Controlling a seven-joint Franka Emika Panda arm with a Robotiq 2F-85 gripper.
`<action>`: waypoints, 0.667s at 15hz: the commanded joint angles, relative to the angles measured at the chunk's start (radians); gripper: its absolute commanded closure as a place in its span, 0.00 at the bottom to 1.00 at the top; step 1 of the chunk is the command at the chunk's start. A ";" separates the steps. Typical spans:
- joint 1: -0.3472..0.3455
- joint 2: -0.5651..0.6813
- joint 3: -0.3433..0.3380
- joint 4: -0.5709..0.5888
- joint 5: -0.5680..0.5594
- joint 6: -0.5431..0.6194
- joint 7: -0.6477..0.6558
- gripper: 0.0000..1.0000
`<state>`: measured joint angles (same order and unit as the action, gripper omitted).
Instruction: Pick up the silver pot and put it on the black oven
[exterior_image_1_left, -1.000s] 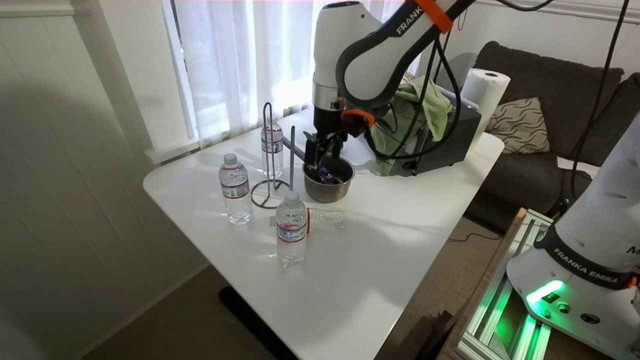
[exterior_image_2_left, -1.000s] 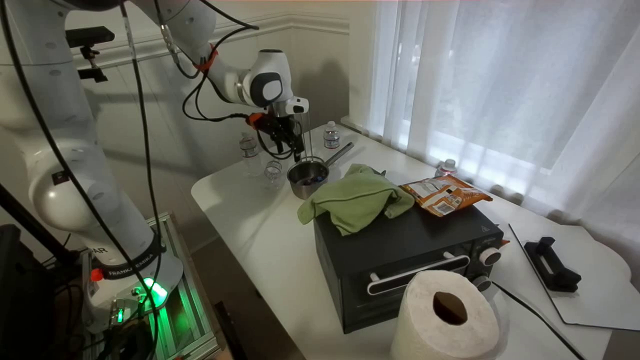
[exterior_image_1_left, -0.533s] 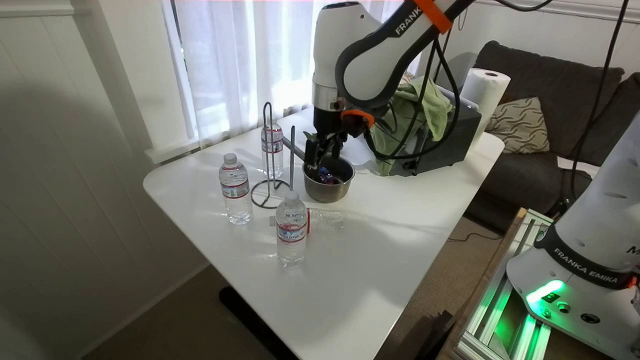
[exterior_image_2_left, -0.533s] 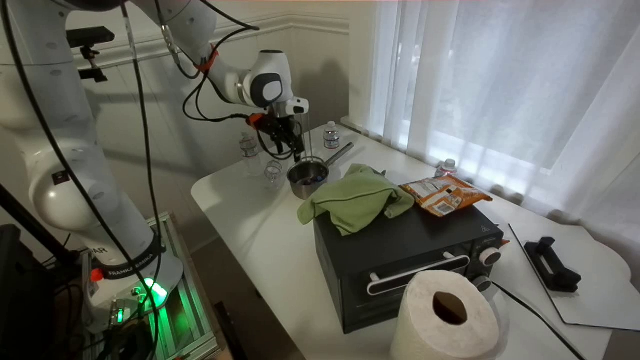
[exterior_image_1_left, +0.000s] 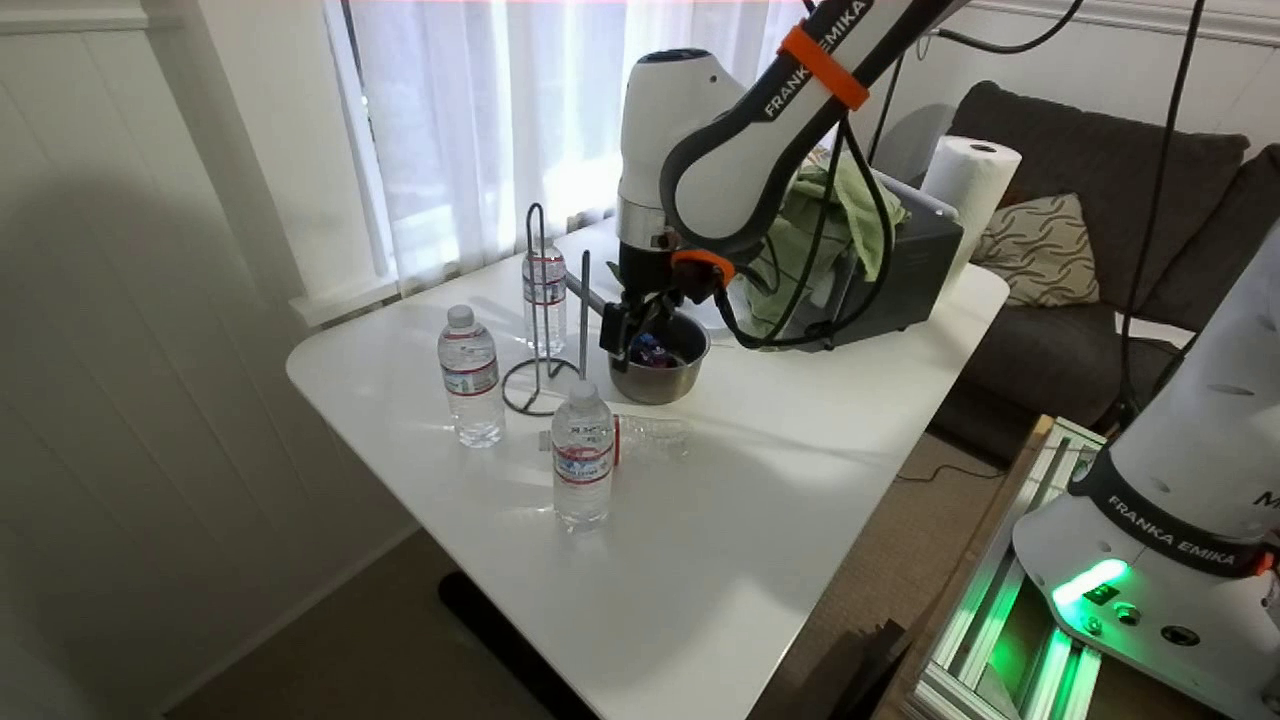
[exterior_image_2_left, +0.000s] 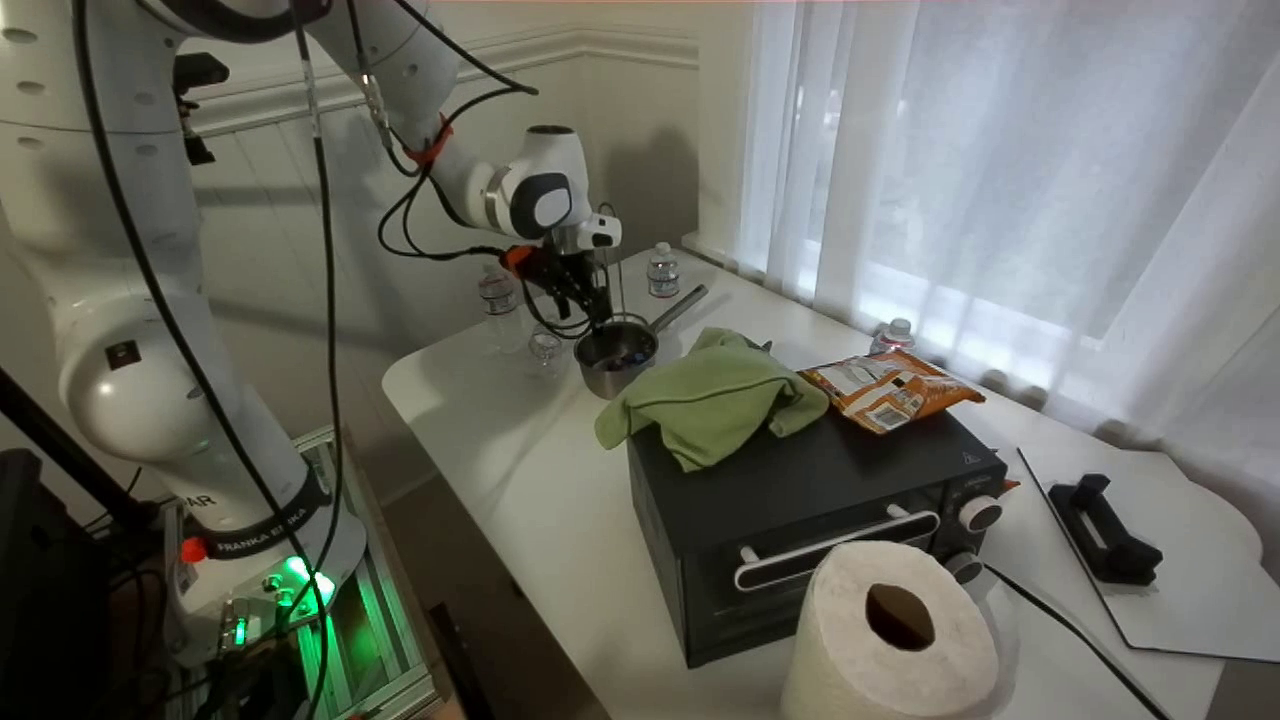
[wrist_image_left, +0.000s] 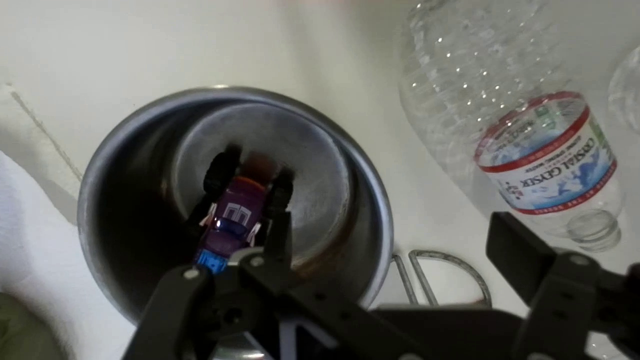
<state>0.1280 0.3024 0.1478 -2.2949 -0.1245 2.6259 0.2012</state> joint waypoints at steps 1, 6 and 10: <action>0.029 0.048 -0.029 0.031 0.010 0.044 -0.007 0.00; 0.050 0.080 -0.061 0.052 -0.006 0.071 0.006 0.50; 0.064 0.102 -0.076 0.066 -0.008 0.077 0.006 0.62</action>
<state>0.1626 0.3788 0.0962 -2.2477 -0.1258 2.6850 0.2011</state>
